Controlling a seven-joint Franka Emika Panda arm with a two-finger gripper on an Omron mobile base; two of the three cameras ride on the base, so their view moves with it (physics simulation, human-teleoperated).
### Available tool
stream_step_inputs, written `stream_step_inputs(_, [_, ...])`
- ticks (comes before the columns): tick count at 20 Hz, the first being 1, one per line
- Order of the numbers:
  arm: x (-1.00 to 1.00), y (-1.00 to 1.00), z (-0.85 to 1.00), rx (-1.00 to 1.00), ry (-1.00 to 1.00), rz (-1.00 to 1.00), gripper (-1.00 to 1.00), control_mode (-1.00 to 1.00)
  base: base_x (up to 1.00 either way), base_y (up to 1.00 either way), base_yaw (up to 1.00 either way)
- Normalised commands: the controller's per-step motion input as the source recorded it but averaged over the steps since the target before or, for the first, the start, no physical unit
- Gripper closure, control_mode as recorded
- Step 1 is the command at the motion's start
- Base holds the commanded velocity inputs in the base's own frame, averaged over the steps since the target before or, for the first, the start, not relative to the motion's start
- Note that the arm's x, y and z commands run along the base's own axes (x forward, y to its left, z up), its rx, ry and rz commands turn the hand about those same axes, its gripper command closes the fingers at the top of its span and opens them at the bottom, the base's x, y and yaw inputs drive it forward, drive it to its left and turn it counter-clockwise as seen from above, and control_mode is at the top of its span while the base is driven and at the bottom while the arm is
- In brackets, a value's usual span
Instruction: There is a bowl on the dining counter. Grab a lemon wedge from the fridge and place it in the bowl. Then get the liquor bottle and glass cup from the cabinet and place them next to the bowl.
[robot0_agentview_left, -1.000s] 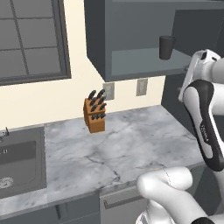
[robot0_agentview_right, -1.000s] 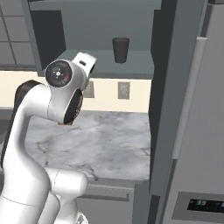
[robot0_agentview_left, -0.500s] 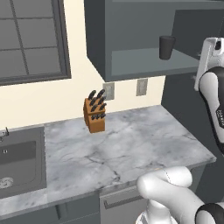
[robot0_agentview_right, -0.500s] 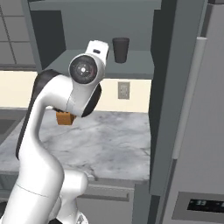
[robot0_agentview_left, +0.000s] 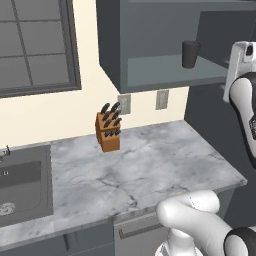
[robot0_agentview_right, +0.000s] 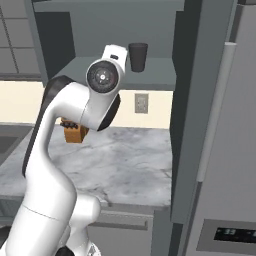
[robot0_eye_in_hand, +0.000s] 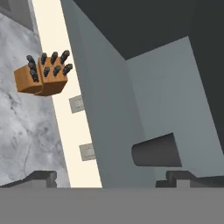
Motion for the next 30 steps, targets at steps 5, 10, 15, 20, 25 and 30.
stream_step_inputs(5, [0.12,0.00,0.00,0.00,0.00,0.00,-1.00,-1.00,0.00,0.00,0.00])
stream_step_inputs(10, [0.08,0.00,0.00,-0.01,0.00,0.00,-1.00,-1.00,0.00,0.00,0.00])
stream_step_inputs(15, [0.34,0.00,0.03,-0.04,0.08,0.02,-1.00,-1.00,0.00,0.00,0.00])
stream_step_inputs(20, [0.29,0.00,0.23,0.00,0.01,0.15,-1.00,-1.00,0.00,0.00,0.00])
stream_step_inputs(25, [0.18,0.00,0.30,0.00,-0.02,0.11,-1.00,-1.00,0.00,0.00,0.00])
stream_step_inputs(30, [0.12,0.01,0.21,0.00,-0.03,0.01,-1.00,-1.00,0.00,0.00,0.00])
